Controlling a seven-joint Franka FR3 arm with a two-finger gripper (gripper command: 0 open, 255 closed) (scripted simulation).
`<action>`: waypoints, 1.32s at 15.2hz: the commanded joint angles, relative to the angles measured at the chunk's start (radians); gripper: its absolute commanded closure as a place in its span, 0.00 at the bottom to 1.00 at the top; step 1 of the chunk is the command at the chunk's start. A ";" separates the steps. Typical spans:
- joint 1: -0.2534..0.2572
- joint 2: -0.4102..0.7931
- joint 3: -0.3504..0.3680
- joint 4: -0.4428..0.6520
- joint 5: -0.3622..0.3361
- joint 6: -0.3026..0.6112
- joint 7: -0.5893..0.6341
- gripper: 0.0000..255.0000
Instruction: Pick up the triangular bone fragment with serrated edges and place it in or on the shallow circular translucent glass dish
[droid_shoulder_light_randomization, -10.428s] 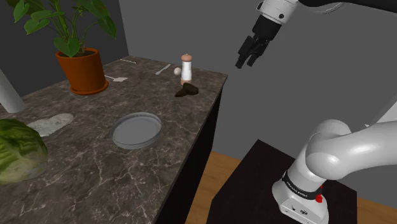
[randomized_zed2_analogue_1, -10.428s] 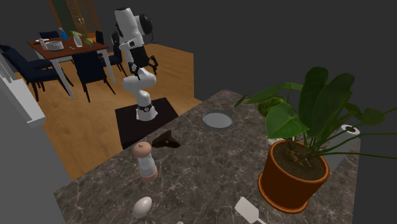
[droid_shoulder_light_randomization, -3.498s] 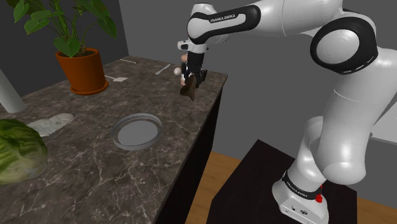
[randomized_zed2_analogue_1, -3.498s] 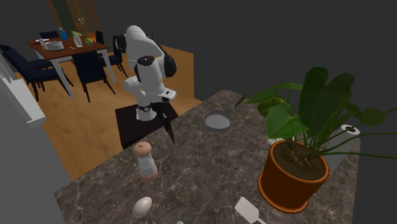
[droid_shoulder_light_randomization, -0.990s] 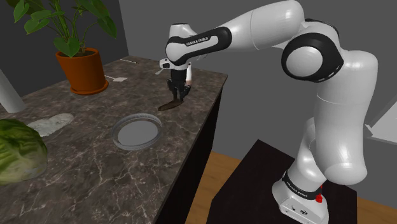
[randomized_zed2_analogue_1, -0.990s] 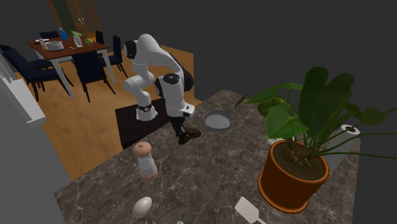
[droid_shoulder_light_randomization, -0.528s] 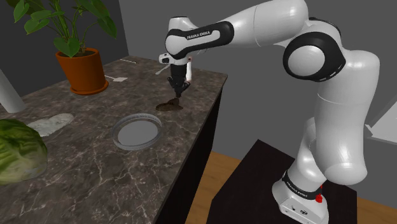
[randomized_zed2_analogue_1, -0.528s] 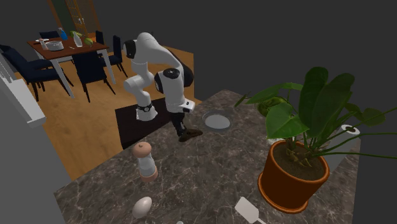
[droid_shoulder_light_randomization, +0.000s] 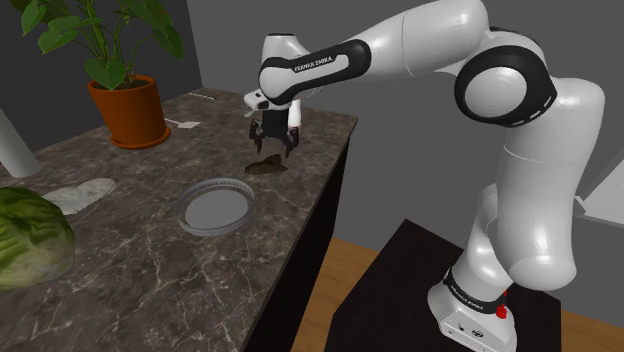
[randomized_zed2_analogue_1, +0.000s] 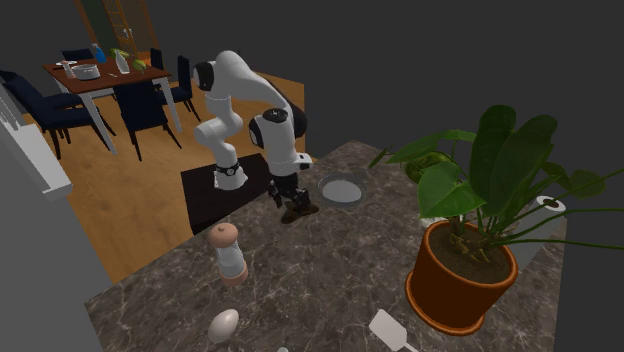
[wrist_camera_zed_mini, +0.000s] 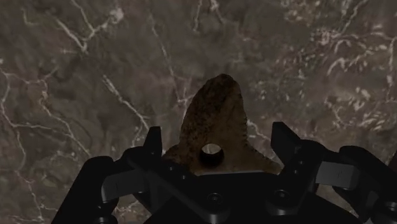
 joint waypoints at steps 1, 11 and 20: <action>-0.001 0.002 0.007 -0.023 0.002 0.033 -0.039 0.00; -0.002 0.028 0.011 -0.051 0.014 0.084 -0.047 0.00; -0.003 0.028 0.011 -0.052 0.014 0.085 -0.048 1.00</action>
